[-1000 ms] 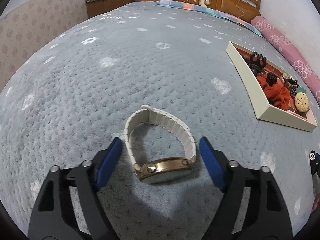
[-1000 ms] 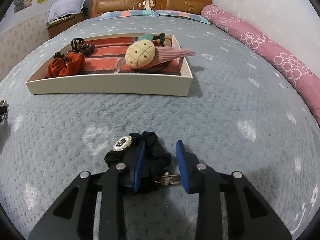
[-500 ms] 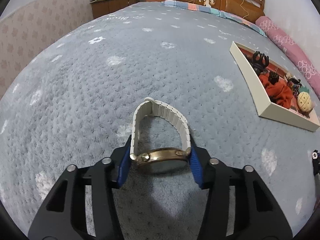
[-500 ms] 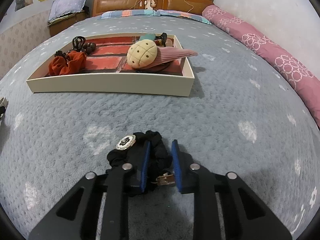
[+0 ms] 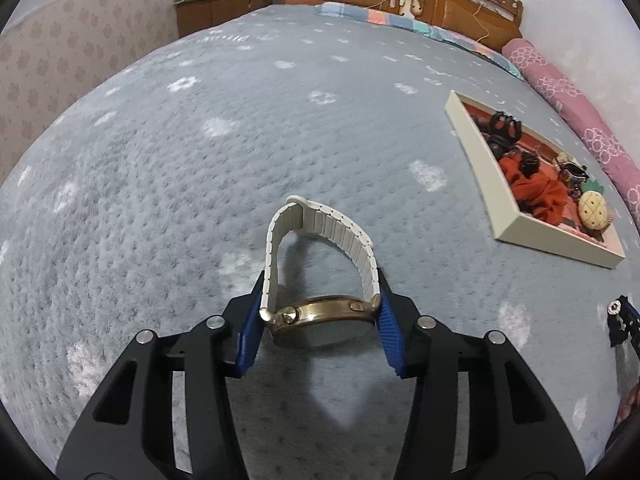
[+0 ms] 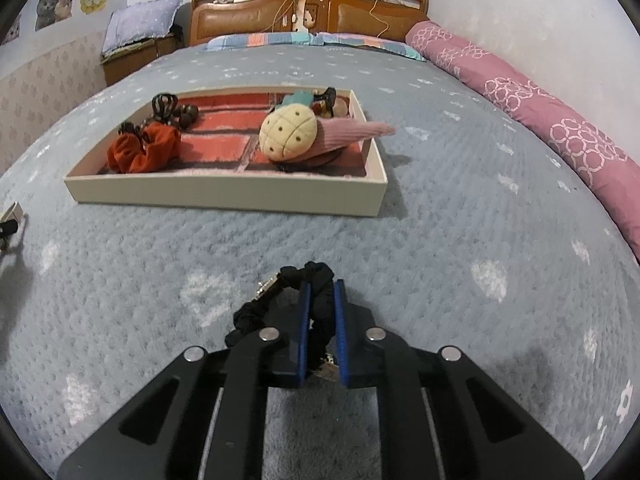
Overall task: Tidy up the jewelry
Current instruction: 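Carry the scrunchie in the right gripper while the left carries the watch to the tray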
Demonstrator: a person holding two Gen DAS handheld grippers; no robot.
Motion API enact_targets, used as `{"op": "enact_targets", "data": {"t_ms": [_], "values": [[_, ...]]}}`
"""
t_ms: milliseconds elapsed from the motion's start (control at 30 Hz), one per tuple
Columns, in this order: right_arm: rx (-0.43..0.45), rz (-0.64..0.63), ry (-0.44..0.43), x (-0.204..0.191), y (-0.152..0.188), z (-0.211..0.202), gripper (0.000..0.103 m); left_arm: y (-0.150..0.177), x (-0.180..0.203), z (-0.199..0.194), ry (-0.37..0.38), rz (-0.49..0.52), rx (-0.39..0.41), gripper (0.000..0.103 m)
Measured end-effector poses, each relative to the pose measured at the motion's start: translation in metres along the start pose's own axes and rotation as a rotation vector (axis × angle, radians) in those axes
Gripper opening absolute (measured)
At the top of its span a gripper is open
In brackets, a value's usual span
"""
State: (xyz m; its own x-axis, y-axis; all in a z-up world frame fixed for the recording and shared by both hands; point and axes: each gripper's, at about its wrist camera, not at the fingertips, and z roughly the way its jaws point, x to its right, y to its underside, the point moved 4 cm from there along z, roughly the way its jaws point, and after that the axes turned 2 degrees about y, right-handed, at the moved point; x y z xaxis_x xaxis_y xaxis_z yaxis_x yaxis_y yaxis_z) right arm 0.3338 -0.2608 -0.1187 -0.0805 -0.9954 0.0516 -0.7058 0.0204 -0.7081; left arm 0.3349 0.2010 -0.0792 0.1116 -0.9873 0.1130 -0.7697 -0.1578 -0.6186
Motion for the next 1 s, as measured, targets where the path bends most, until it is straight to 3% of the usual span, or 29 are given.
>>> {"op": "enact_targets", "data": {"t_ms": [233,433,533,733,1000], "values": [[0.046,0.024,-0.038,0.004,-0.019,-0.009,0.011,-0.01,0.038,-0.022,0.026,0.066,0.05,0.048],[0.102,0.043,-0.071,0.008,-0.054,-0.017,0.011,-0.024,0.105,-0.047,0.075,0.18,0.12,0.048],[0.127,0.038,-0.078,0.007,-0.074,-0.019,0.011,-0.036,0.135,-0.051,0.128,0.185,0.14,0.048],[0.16,0.016,-0.096,0.0,-0.109,-0.011,0.011,-0.052,0.193,-0.037,0.17,0.226,0.151,0.048],[0.137,-0.012,-0.1,-0.009,-0.124,0.033,0.011,-0.064,0.237,0.009,0.164,0.259,0.12,0.048]]}}
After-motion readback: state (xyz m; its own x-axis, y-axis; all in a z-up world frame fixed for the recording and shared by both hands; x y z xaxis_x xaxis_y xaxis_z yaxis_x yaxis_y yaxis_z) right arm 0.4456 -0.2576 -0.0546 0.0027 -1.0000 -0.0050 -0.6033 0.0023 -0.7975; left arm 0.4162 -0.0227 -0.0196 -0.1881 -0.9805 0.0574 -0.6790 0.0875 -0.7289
